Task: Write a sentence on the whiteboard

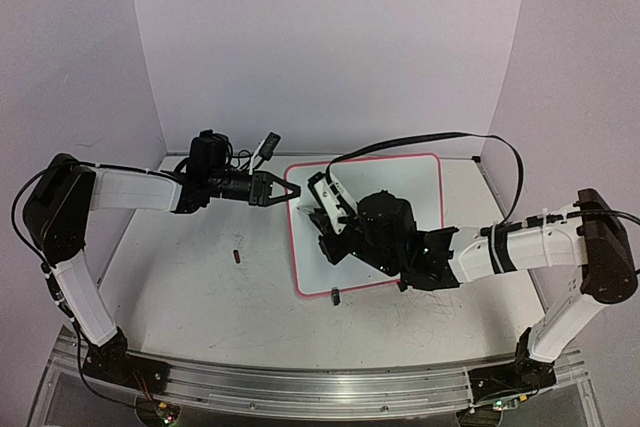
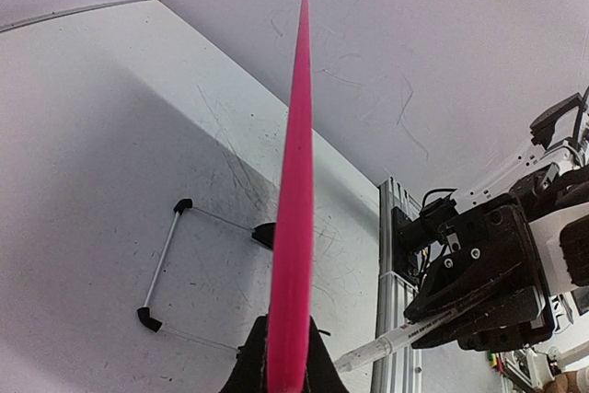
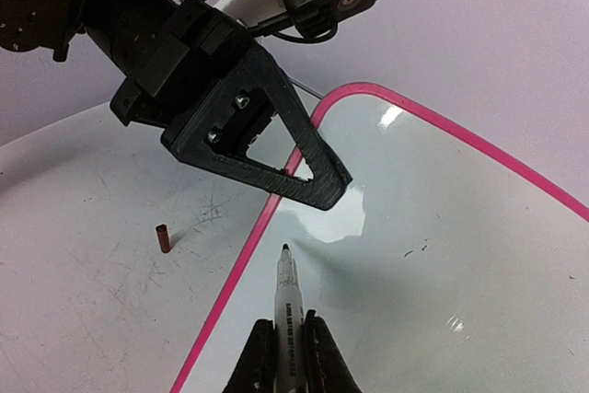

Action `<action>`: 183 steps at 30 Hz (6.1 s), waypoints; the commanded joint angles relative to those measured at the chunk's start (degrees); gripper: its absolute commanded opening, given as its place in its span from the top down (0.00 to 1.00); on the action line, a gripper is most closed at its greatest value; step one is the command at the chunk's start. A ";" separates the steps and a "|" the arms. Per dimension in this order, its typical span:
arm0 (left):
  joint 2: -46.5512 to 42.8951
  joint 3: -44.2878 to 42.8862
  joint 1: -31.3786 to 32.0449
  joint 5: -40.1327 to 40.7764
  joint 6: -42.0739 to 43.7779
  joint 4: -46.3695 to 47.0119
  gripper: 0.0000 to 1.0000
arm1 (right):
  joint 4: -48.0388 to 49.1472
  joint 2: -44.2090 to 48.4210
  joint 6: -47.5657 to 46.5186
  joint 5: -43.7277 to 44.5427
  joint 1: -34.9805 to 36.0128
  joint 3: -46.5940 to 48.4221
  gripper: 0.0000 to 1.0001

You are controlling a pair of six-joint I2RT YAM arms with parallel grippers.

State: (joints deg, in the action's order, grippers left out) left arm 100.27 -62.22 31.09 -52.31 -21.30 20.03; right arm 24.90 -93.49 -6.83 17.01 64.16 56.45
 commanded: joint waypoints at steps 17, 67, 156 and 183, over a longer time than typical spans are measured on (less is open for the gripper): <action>-0.60 -0.14 -0.40 1.18 -0.13 -0.34 1.00 | 2.30 -1.96 0.06 -1.05 0.06 1.93 1.00; -1.65 -0.02 -0.30 1.21 -0.10 -0.35 1.00 | -2.07 -2.36 4.38 1.21 0.00 1.20 1.00; -1.80 -0.23 -0.33 0.90 -0.23 -0.40 1.00 | 0.77 -4.98 6.32 4.80 0.51 4.13 1.00; -1.99 -0.22 -0.22 1.03 -0.23 -0.34 1.00 | -2.98 -0.11 11.50 8.87 0.50 -0.91 1.00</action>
State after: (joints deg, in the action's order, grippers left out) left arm 100.25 -62.22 31.07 -52.36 -21.26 19.99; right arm 24.11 -95.65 2.95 23.98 65.28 56.86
